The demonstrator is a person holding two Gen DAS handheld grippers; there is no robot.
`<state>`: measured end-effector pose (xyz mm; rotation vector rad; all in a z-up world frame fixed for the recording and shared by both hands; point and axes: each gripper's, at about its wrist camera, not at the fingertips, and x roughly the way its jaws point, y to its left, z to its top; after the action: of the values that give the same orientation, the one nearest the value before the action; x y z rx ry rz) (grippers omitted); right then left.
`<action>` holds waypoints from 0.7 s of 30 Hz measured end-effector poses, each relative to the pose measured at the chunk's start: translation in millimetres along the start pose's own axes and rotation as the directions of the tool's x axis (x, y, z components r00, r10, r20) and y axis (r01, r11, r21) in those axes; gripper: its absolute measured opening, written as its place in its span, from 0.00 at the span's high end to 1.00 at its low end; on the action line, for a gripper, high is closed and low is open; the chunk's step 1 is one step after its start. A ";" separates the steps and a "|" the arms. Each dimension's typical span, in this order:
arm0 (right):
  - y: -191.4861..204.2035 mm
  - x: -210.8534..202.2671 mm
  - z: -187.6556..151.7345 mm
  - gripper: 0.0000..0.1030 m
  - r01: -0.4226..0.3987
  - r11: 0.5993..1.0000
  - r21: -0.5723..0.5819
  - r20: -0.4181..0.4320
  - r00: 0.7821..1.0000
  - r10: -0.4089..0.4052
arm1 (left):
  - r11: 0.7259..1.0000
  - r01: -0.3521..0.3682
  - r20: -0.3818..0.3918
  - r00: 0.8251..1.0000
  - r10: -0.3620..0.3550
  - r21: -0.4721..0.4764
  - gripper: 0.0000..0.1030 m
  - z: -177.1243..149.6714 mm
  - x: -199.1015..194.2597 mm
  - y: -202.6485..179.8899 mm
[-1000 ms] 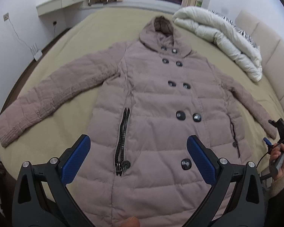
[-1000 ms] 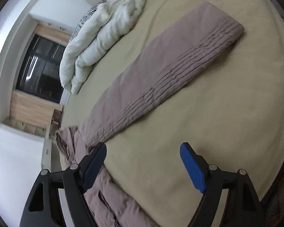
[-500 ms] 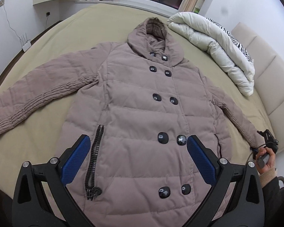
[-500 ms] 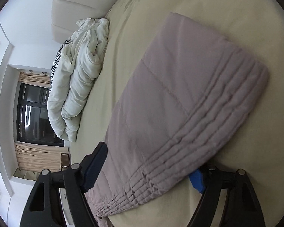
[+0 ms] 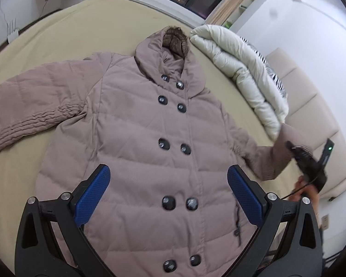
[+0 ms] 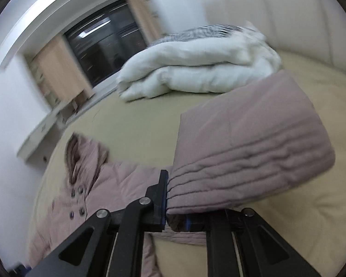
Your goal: Fold large clothes
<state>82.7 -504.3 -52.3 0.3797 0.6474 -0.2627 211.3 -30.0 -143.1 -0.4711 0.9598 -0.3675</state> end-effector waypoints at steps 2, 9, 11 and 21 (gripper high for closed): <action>73.6 10.5 -18.6 0.88 -0.027 0.974 -0.227 -0.028 0.999 0.022 | 0.996 0.070 -0.006 0.998 -0.070 -0.061 0.00 8.2 6.3 10.3; 195.4 67.8 -122.0 0.87 -0.075 0.794 -0.604 -0.138 0.990 -0.011 | 0.945 0.188 -0.097 0.970 -0.221 -0.267 0.00 23.6 60.6 46.4; 203.9 71.1 -145.6 0.87 -0.078 0.751 -0.656 -0.146 0.989 -0.025 | 0.932 0.198 -0.112 0.964 -0.241 -0.303 0.00 26.3 76.4 51.0; 185.8 59.4 -156.5 0.10 -0.185 0.761 -0.622 -0.245 0.969 0.035 | 0.934 0.170 -0.220 0.944 -0.246 -0.316 0.00 47.2 161.0 36.6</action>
<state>110.3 -278.4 -156.0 -0.2260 0.8869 0.1307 339.2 -69.0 -250.9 -0.8164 1.2286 -0.4905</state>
